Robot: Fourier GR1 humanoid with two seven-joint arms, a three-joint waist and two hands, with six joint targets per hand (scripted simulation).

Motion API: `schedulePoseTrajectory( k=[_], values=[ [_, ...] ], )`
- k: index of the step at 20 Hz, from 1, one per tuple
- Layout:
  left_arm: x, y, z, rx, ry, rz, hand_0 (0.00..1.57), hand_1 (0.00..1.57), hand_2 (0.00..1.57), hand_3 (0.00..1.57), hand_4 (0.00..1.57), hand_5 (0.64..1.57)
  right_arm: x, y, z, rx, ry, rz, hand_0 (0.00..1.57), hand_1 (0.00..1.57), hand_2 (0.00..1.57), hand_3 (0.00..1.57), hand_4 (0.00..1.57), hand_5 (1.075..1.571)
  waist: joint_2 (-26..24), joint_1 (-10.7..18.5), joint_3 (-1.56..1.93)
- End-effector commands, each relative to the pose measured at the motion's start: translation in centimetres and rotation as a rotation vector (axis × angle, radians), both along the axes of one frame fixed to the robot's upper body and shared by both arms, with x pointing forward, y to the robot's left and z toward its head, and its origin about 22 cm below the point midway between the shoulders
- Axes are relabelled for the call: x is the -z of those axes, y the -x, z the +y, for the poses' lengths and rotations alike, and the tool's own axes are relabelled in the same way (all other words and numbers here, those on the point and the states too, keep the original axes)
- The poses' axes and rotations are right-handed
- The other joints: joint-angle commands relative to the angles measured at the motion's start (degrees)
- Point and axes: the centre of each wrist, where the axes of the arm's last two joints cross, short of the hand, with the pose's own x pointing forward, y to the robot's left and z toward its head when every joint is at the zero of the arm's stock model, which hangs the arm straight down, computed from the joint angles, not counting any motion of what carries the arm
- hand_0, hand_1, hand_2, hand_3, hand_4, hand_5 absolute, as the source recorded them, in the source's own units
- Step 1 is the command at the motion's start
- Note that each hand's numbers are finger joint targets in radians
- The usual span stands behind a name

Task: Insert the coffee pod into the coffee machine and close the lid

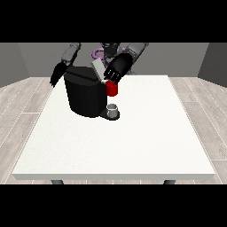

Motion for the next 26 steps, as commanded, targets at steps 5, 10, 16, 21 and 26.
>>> schedulePoseTrajectory(
  k=[5, 10, 16, 21, 26],
  values=[
    [1.9, 0.2, 0.9, -0.001, -0.139, -0.085, 1.17, 1.17, 1.19, 1.07, 0.00, 1.571, -1.1, 0.0, -0.8, -0.008, -0.016, -0.042, 0.00, 0.00, 0.00, 0.00, 0.00, 1.571, 2.1, -0.8, 0.02],
    [-2.1, 0.3, 1.9, -0.057, -0.110, -0.093, 1.10, 1.10, 1.13, 0.99, 0.00, 1.571, -2.4, -0.6, 1.2, -0.029, 0.008, -0.044, 0.00, 0.00, 0.00, 0.00, 0.00, 1.571, 4.2, -2.3, 0.02],
    [-0.1, 0.1, 1.5, 0.001, -0.045, -0.156, 1.15, 1.15, 1.15, 0.95, 0.00, 1.571, -2.4, -0.5, 0.3, -0.006, 0.004, -0.068, 0.00, 0.00, 0.00, 0.00, 0.06, 1.571, 4.7, -1.4, 0.01],
    [0.2, 0.0, 0.4, 0.013, -0.049, -0.167, 1.24, 1.24, 1.20, 0.97, 0.00, 1.571, 0.1, 0.4, 0.8, -0.008, 0.022, -0.034, 0.00, 0.00, 0.00, 0.00, 0.10, 1.571, 3.5, -1.4, 0.03],
    [-2.1, 0.1, 0.0, 0.037, -0.053, -0.197, 1.25, 1.25, 1.22, 0.94, 0.00, 1.571, -1.6, -0.7, 2.4, 0.003, 0.033, -0.059, 0.00, 0.00, 0.00, 0.00, 0.22, 1.571, 5.0, -0.7, 0.03]
  ],
)
